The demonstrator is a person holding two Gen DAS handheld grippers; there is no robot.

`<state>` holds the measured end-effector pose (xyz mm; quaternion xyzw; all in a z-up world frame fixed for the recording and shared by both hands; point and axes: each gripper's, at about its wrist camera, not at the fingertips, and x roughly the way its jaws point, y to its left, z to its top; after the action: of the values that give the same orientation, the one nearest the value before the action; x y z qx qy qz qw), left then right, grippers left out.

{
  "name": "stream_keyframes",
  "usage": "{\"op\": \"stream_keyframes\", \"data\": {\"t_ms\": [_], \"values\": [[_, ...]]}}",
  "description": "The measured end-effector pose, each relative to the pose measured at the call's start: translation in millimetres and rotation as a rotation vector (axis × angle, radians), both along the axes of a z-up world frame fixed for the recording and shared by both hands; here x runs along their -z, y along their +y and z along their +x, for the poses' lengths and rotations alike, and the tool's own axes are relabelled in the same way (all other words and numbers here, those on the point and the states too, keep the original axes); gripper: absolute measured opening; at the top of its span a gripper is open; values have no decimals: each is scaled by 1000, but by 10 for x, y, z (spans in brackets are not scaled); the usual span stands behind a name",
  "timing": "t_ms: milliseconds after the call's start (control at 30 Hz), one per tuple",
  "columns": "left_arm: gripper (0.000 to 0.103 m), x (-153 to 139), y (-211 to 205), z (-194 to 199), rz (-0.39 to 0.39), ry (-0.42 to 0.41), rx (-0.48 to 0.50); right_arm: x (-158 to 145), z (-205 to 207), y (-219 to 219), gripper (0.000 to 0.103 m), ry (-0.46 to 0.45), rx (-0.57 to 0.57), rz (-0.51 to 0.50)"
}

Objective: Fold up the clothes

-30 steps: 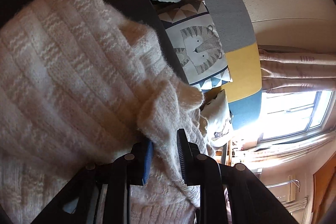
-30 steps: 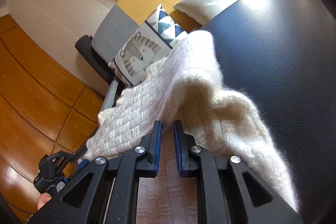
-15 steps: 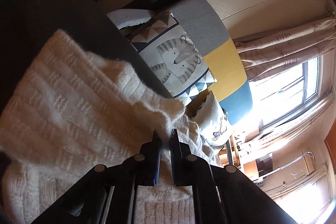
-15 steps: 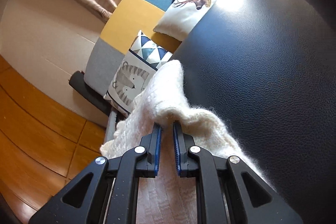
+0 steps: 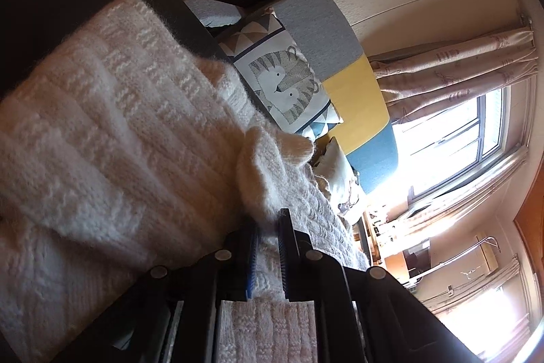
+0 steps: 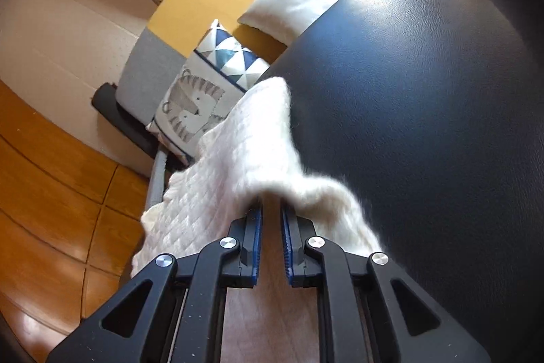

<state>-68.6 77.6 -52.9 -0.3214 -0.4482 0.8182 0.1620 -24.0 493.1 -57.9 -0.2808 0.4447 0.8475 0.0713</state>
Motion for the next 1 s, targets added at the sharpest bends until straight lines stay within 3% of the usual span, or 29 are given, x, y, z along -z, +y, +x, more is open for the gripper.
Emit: {"op": "stream_keyframes", "data": {"t_ms": [200,333,533,633,767,867,1000], "values": [[10,8,3,1,9,16,11,41,108,218,11,100,87,-43],[10,13,5,1,14,26,18,236,207,318,5,112,149,-150],[10,17,12,5,29,42,37,131,88,261,9,52,74,-103],[10,16,17,13,37,51,49,40,240,182,9,20,44,-85],[10,17,34,8,33,51,52,-159,440,-27,9,36,9,17],[10,11,44,9,27,51,51,-334,254,-197,9,73,-63,120],[10,8,51,11,24,52,50,-351,-184,-318,9,1,-135,284]]}}
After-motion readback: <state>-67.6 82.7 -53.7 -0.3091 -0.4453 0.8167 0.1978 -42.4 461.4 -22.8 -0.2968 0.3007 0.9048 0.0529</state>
